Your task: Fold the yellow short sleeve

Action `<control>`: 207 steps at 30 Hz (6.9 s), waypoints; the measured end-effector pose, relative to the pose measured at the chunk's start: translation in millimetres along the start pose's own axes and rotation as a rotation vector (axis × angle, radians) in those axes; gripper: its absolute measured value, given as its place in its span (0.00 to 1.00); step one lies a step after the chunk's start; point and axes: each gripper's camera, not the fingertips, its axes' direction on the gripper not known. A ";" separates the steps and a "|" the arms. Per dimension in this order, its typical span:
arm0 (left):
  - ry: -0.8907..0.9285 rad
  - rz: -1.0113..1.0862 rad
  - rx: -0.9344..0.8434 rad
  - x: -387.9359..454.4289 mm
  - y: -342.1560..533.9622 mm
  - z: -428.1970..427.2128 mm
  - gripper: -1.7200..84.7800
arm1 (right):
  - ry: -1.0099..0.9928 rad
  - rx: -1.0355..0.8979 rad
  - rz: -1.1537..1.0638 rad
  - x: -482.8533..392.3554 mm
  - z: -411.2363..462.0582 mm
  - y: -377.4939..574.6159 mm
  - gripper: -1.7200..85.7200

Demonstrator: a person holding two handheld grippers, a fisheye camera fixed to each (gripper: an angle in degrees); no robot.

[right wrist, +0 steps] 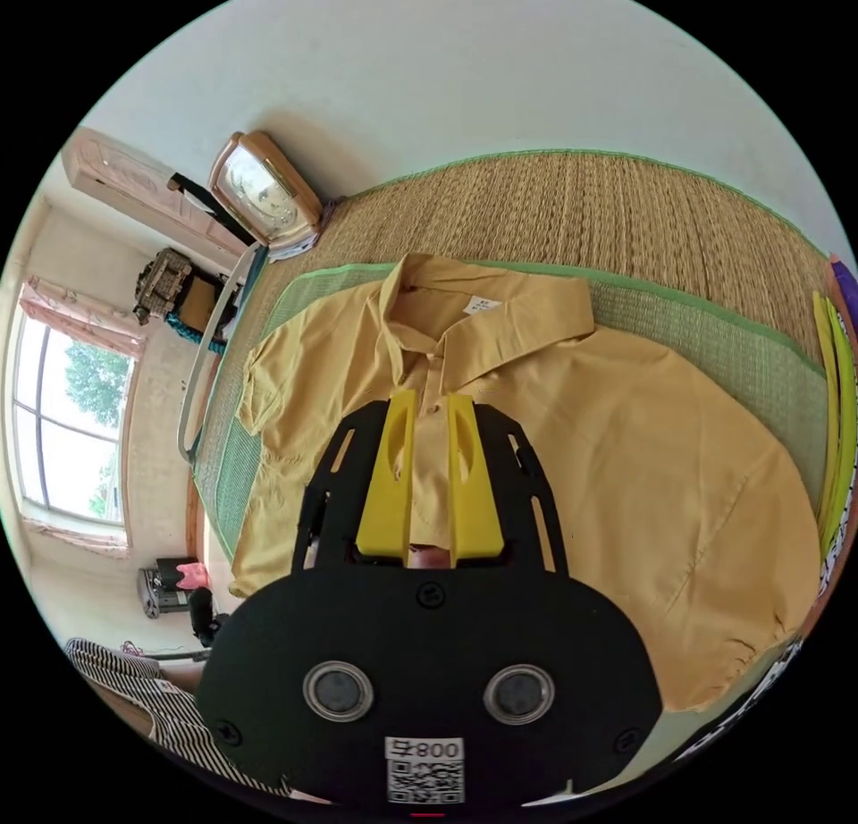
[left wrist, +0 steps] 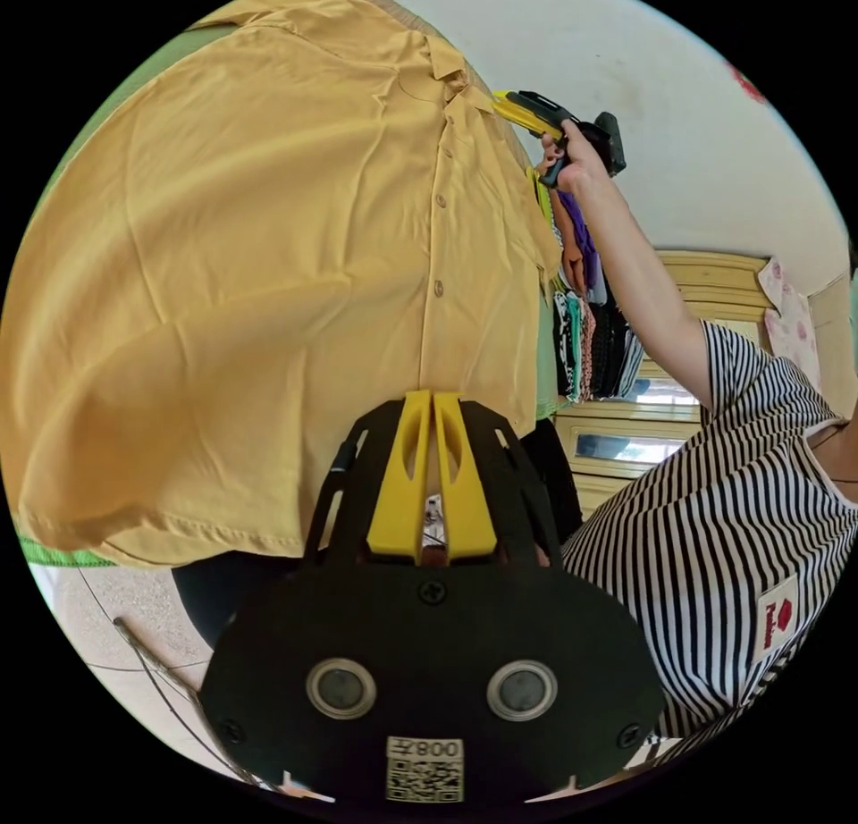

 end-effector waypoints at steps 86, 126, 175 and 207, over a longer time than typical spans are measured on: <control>-0.288 0.396 -0.278 312.7 64.8 265.8 0.11 | -0.359 -0.153 0.353 77.7 -114.6 436.3 0.10; -0.487 0.633 -0.270 457.4 40.3 286.6 0.03 | -0.460 -0.150 0.261 108.4 -164.1 429.0 0.04; -0.413 0.592 -0.292 482.9 5.7 180.2 0.03 | -0.002 -0.049 -0.018 -79.5 -132.8 460.5 0.02; -0.457 0.574 -0.390 437.6 14.3 194.4 0.02 | 0.262 -0.161 -0.137 -162.0 -53.7 420.3 0.08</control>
